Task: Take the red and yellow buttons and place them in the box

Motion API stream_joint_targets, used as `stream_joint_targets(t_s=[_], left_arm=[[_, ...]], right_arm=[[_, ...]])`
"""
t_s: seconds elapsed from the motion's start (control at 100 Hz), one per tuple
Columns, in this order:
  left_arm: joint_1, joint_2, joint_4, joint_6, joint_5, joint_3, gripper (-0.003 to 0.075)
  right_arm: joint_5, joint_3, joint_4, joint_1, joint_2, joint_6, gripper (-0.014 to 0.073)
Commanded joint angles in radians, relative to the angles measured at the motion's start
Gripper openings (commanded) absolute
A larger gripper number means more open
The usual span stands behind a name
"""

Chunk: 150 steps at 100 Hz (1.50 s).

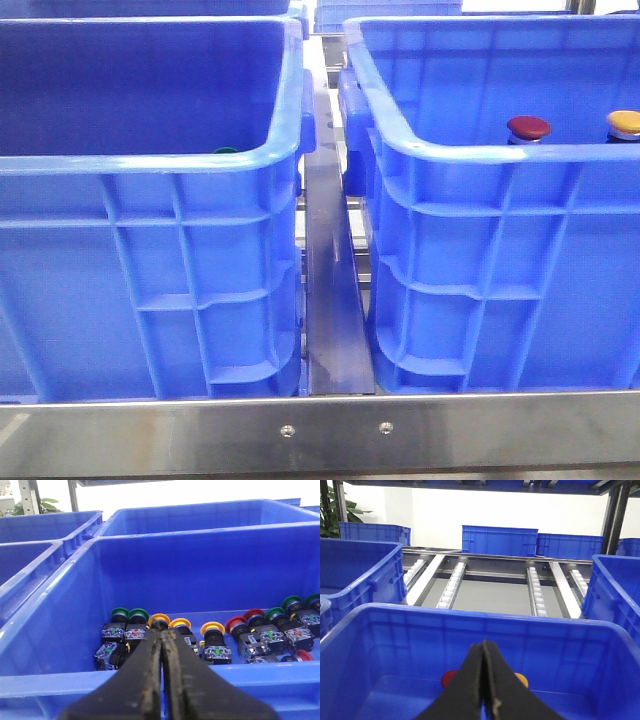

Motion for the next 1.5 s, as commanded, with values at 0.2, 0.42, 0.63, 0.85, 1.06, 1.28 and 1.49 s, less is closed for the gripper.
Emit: stream_joint_targets(t_s=[0.2,0.42,0.63,0.85,1.06,1.28,1.49], left_arm=[[0.001,-0.029,0.001,-0.007,-0.079,0.047,-0.0019],[0.001,-0.029,0.001,-0.007,-0.079,0.047,-0.0019],[0.001,-0.029,0.001,-0.007,-0.079,0.047,-0.0019],[0.001,-0.029,0.001,-0.007,-0.079,0.047,-0.0019],[0.001,-0.029,0.001,-0.007,-0.079,0.047,-0.0019],[0.001,-0.029,0.001,-0.007,-0.079,0.047,-0.0019],[0.001,-0.029,0.001,-0.007,-0.079,0.047,-0.0019]], right_arm=[[0.032,-0.026,0.106,-0.004,0.0,-0.006,-0.0067],[0.028,-0.026,0.106,-0.004,0.0,-0.006,-0.0067],[0.018,-0.026,0.095,-0.004,0.0,-0.003,-0.0067],[0.014,-0.027,-0.271,-0.004,-0.006,0.317,-0.0067],[-0.062,-0.027,-0.899,-0.004,-0.059,0.925,-0.0067],[-0.073,-0.024,-1.488,0.001,-0.154,1.513,-0.0067],[-0.145,0.032,-1.822,0.116,-0.236,1.803,-0.0067]])
